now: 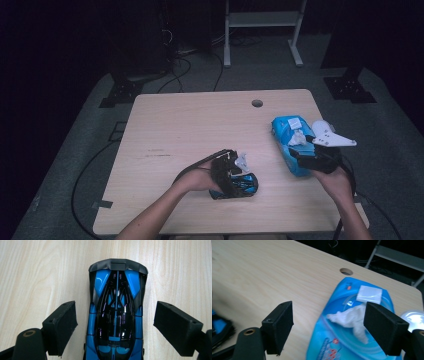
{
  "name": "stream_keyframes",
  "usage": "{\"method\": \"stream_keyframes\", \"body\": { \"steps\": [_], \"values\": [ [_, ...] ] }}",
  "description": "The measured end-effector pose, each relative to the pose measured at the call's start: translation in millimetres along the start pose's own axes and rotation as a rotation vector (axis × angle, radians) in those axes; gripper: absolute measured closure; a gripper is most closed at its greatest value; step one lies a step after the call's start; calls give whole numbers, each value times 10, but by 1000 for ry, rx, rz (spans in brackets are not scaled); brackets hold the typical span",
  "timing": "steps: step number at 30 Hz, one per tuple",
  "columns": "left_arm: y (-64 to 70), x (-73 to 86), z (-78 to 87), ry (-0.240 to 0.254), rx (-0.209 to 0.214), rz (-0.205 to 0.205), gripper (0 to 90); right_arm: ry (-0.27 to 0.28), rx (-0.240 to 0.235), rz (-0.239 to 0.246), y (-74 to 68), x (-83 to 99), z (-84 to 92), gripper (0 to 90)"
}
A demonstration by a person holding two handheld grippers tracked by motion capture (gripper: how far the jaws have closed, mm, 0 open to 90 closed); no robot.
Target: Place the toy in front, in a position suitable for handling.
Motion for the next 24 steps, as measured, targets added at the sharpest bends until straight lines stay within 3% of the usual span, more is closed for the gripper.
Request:
{"method": "stream_keyframes", "body": {
  "steps": [14,19,24],
  "values": [
    [-5,208,200,184,-19,63,153,-129,92,10,306,-32,-383,275],
    [-16,355,255,251,-49,112,118,-173,112,9,335,20,-470,382],
    [-28,494,280,295,-53,157,108,-235,135,10,353,76,-526,507]
  ]
}}
Point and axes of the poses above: each handheld gripper's, and its own axes: z roughly backward along the jaws, x roughly out of its underside, y roughly to its right, the point moved 5 cm from there along -z, roughly forward along the jaws, and after that the axes turned 2 degrees about z, right-handed, at the moved point
